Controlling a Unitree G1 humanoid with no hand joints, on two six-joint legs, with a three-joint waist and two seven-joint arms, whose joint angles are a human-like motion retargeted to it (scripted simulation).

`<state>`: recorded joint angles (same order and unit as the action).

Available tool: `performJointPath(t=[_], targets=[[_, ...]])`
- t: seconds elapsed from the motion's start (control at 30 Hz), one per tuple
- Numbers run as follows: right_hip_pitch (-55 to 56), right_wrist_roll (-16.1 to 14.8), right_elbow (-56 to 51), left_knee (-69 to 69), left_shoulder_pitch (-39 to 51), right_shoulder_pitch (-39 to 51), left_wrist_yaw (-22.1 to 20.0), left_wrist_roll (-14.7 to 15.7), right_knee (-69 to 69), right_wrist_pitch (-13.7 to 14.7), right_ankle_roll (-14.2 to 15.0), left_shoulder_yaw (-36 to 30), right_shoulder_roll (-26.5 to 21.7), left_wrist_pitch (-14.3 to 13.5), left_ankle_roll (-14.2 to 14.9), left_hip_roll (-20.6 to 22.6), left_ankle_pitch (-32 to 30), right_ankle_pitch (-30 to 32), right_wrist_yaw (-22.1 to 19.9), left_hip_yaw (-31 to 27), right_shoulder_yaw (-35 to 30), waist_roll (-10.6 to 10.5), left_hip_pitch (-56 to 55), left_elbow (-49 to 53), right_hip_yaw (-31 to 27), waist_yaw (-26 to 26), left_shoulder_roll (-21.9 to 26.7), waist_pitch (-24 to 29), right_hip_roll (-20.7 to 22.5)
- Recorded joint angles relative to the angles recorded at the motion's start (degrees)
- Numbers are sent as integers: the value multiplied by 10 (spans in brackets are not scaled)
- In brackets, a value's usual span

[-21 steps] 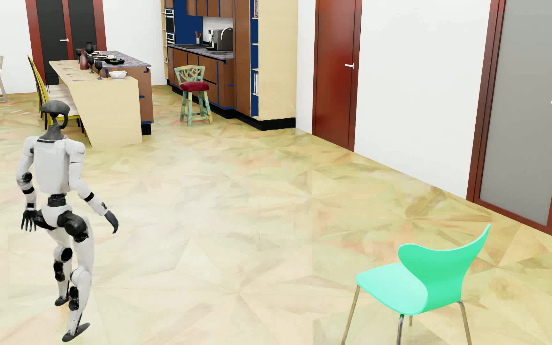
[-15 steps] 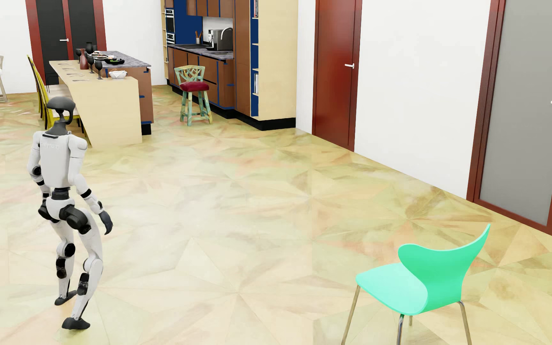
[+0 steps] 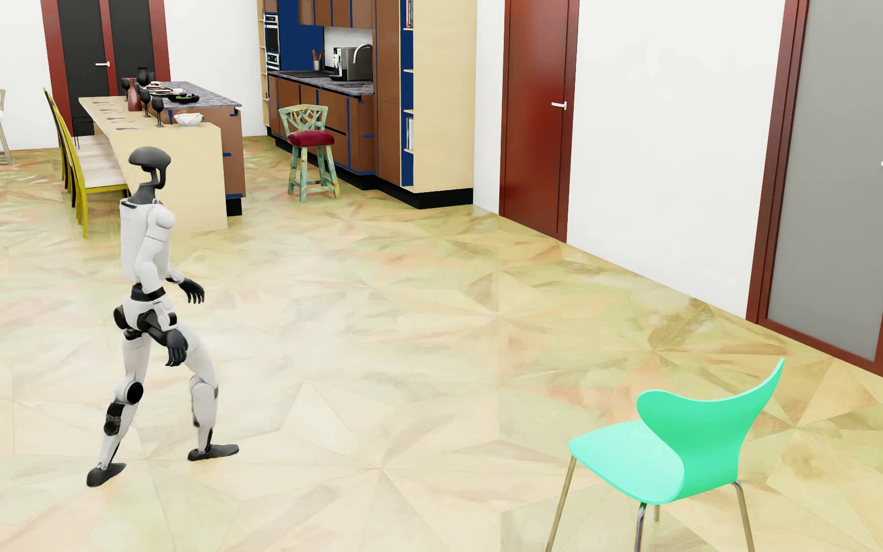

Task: Walk towards the green chair

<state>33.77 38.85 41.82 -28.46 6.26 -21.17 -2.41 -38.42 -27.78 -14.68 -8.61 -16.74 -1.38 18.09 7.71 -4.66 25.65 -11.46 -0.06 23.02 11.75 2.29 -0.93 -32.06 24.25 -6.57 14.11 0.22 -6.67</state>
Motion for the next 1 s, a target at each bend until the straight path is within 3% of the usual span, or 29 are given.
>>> performJointPath(t=[0.03,0.1,0.13,0.2,0.27,0.33,0.4,0.5,0.57,0.6,0.67,0.7,0.77,0.8,0.87,0.9,1.0], targets=[[-12,5,8,-43,-1,-1,-8,3,-15,-2,-15,-4,3,8,8,-10,-35,-15,5,-12,-4,-2,-3,-32,-9,-2,-9,0,6],[-47,19,18,-176,-14,5,4,9,-24,0,-4,-18,6,21,47,-37,-164,-51,19,-50,-15,-7,-44,-101,-20,-2,-18,2,20],[-68,25,17,-260,-21,11,28,7,-19,7,3,-33,5,24,36,-49,-222,-63,28,-74,-23,-9,-81,-133,-26,1,-16,3,26],[-108,36,5,-404,-41,29,73,8,-3,27,21,-47,-7,27,19,-77,-235,-81,33,-97,-38,-17,-161,-176,-42,12,-10,6,41],[-150,41,-10,-464,-85,61,63,26,23,33,39,-19,-19,36,3,-89,-212,-93,8,-110,-44,-24,-245,-181,-68,27,-12,9,56],[-187,31,-36,-423,-130,79,40,43,44,48,57,9,-26,32,-2,-91,-196,-108,-20,-121,-33,-27,-318,-176,-94,40,-11,8,63],[-216,15,-63,-285,-167,94,37,49,47,67,76,24,-28,35,-4,-86,-185,-133,-35,-133,-30,-30,-358,-165,-120,52,-7,7,65],[-268,0,-95,38,-210,98,45,36,56,82,105,46,-43,43,-13,-47,-196,-170,-34,-186,-46,-32,-342,-140,-157,66,-6,2,52],[-291,-1,-109,75,-225,91,47,16,17,77,126,51,-59,45,-27,-18,-249,-185,-29,-211,-53,-27,-322,-122,-182,68,-18,3,23],[-280,-6,-114,30,-221,82,42,5,-46,72,128,49,-61,47,-41,-10,-233,-176,-35,-198,-46,-22,-319,-119,-194,66,-26,7,4],[-209,-23,-107,-33,-189,59,37,-16,-238,57,112,37,-40,53,-51,8,-170,-48,-71,-176,-18,-10,-302,-128,-226,56,-36,17,-27],[-158,-23,-95,-33,-168,49,44,-23,-332,48,77,26,-32,48,-54,15,-149,26,-82,-163,-17,-4,-278,-130,-237,50,-33,19,-41],[-72,-1,-55,-10,-127,44,46,-35,-444,26,46,11,-31,33,-61,31,-118,41,-48,-136,-50,5,-223,-113,-215,35,-29,21,-87],[-38,6,-43,2,-104,35,36,-36,-458,22,49,8,-34,25,-64,37,-106,30,-11,-128,-57,8,-198,-99,-197,27,-25,20,-91],[17,6,-34,13,-62,17,16,-39,-417,10,88,2,-28,11,-67,47,-76,5,29,-112,-44,9,-157,-61,-158,13,-19,18,-65],[37,5,-34,15,-42,7,9,-40,-366,7,122,-1,-23,3,-68,51,-57,-7,26,-102,-33,9,-138,-39,-136,9,-14,16,-48],[42,-8,-31,32,5,-13,-11,-32,-113,-2,175,0,1,-15,-65,65,-9,-17,-13,-61,4,8,-76,15,-42,2,-1,8,-4]])
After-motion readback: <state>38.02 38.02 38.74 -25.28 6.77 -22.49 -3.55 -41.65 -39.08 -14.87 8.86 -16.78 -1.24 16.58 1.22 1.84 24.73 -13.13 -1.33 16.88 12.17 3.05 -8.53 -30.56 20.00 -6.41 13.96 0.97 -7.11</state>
